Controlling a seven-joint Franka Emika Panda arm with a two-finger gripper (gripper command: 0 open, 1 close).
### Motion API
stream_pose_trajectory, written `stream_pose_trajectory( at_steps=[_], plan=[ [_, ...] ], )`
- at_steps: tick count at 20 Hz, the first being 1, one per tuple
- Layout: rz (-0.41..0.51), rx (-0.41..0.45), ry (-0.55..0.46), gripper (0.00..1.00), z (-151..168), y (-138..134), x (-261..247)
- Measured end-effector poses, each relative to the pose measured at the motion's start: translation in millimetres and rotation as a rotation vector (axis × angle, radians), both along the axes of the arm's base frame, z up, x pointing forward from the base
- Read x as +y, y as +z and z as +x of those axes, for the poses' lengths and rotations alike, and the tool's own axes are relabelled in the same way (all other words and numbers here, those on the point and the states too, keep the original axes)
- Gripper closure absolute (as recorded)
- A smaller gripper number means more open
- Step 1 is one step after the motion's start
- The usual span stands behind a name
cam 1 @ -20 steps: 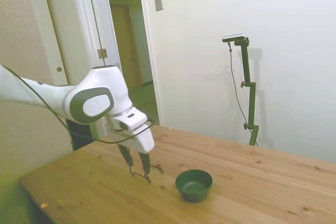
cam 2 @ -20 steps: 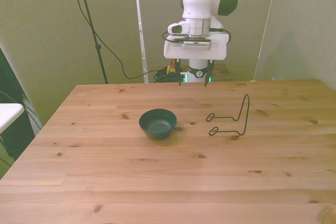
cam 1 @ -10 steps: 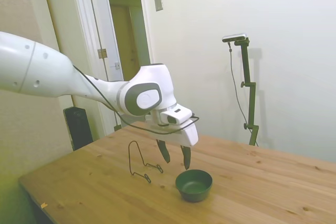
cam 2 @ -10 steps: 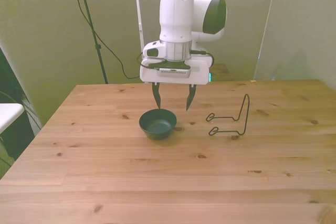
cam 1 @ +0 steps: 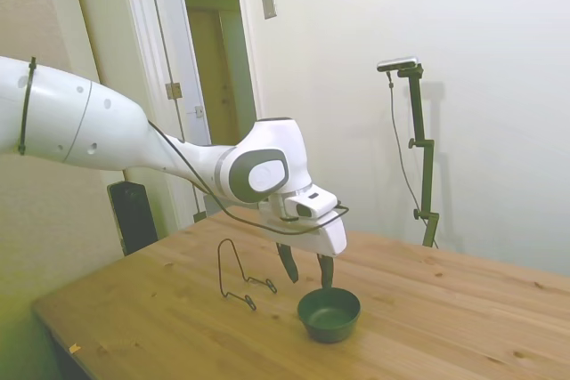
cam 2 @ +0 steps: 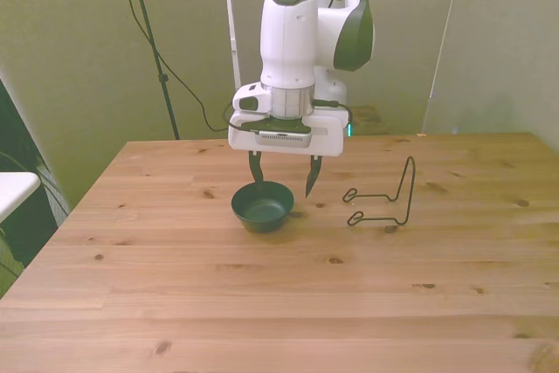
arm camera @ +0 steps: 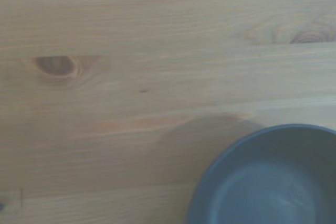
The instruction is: Load the bowl
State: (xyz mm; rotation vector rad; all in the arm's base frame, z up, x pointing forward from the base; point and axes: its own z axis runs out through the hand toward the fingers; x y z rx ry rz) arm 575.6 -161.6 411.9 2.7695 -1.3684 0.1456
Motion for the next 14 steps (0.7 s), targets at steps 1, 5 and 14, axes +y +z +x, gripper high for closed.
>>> stream_pose_trajectory(
  at_steps=[1, 5, 14],
  plan=[
    [-0.001, -0.001, 0.000, 0.00, 2.1, -4.8, 0.6],
    [0.006, 0.006, 0.002, 0.00, 8.0, -21.0, 6.7],
    [0.011, 0.028, -0.006, 0.00, 11.4, -43.1, 16.4]
  ],
)
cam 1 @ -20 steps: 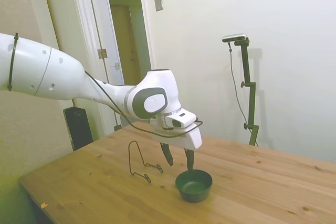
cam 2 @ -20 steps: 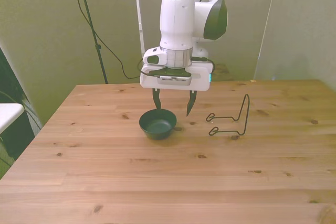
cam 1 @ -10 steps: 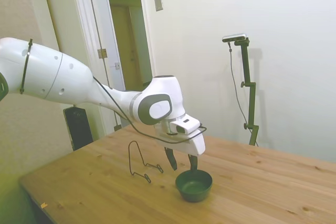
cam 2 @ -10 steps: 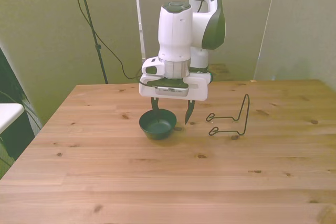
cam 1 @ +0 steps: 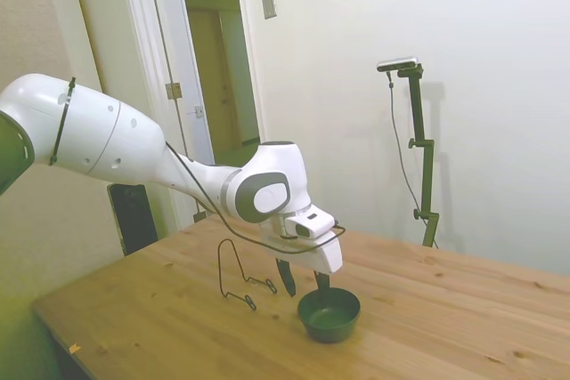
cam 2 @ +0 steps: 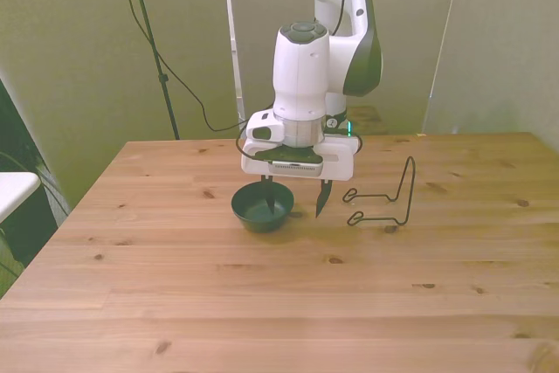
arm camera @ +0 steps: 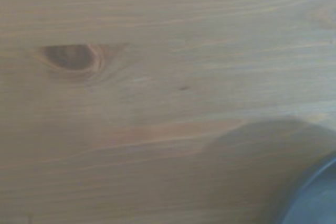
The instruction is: Load the bowl
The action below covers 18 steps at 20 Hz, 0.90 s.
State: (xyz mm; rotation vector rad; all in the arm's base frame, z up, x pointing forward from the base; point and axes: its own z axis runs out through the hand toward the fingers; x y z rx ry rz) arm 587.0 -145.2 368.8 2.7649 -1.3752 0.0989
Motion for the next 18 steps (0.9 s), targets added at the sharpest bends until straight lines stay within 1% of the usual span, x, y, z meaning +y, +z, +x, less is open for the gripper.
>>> stream_pose_trajectory(
  at_steps=[4, 5, 18],
  plan=[
    [-0.002, 0.002, -0.004, 0.00, 2.1, -11.2, -2.0],
    [-0.002, 0.003, -0.004, 1.00, 2.6, -13.8, -1.7],
    [-0.006, 0.001, -0.011, 1.00, 2.0, -17.0, -4.5]
  ],
)
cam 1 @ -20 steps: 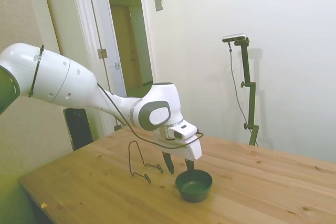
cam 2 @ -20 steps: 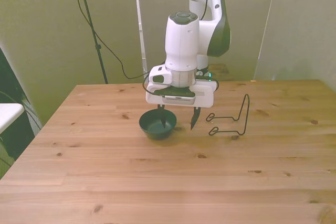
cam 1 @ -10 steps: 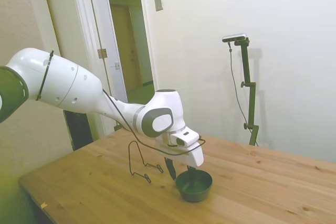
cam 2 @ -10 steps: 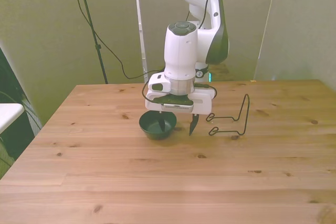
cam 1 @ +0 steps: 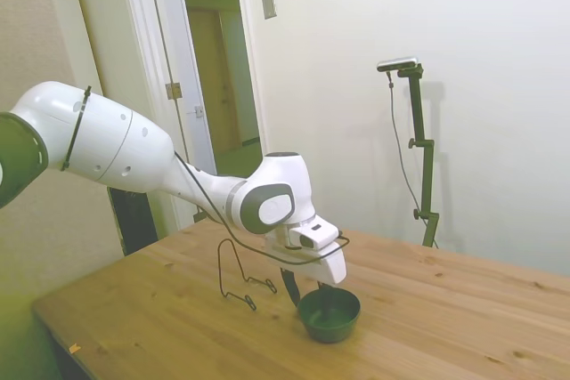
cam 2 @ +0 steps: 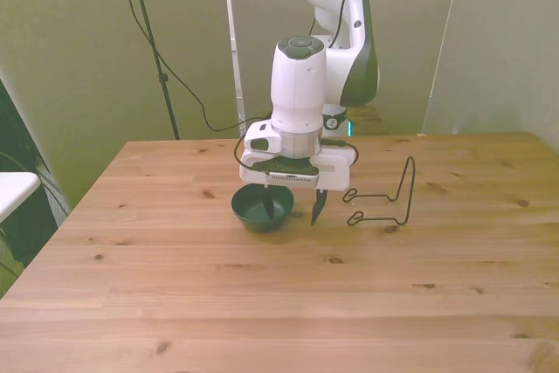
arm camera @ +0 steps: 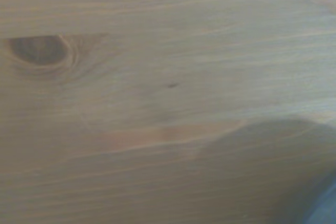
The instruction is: Load the bowl
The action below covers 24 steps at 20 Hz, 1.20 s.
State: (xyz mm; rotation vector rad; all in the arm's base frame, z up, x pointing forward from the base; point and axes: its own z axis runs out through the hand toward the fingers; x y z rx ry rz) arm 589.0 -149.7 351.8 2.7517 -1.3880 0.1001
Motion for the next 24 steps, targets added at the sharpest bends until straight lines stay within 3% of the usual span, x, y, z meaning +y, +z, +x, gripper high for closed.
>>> stream_pose_trajectory(
  at_steps=[24],
  plan=[
    [0.003, 0.025, -0.011, 1.00, -6.4, 4.7, -7.1]
  ],
)
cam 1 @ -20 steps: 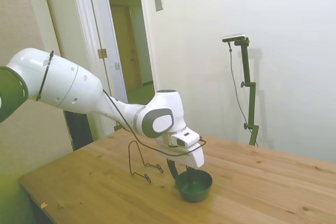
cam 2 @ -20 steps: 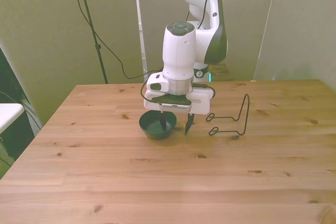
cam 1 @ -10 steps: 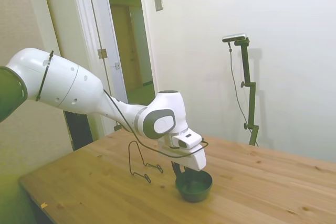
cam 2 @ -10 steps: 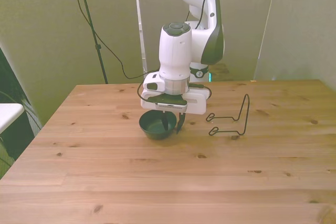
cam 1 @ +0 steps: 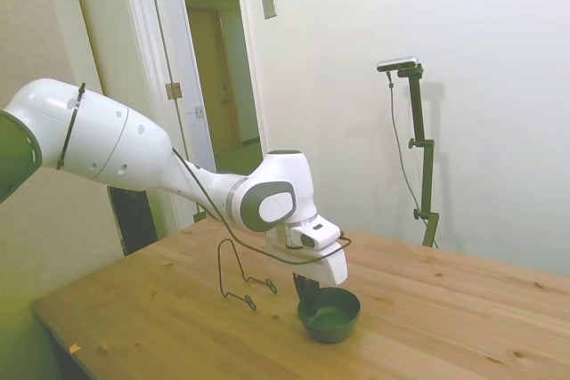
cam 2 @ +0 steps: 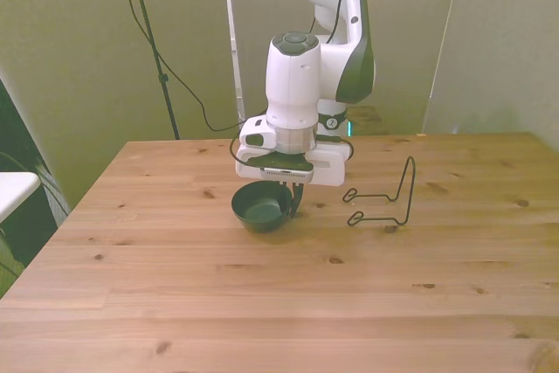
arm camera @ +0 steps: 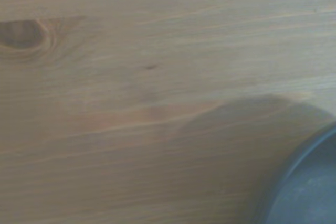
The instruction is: Load the bowl
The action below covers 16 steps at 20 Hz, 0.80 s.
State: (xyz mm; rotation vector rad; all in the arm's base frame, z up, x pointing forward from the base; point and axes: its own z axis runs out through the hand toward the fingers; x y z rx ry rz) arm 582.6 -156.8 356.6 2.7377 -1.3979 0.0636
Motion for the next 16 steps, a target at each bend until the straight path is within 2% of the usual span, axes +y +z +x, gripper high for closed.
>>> stream_pose_trajectory(
  at_steps=[11, 16],
  plan=[
    [0.003, 0.001, 0.020, 1.00, 0.1, 1.0, 1.6],
    [0.095, -0.019, 0.055, 1.00, -6.9, 19.3, 8.9]
  ],
)
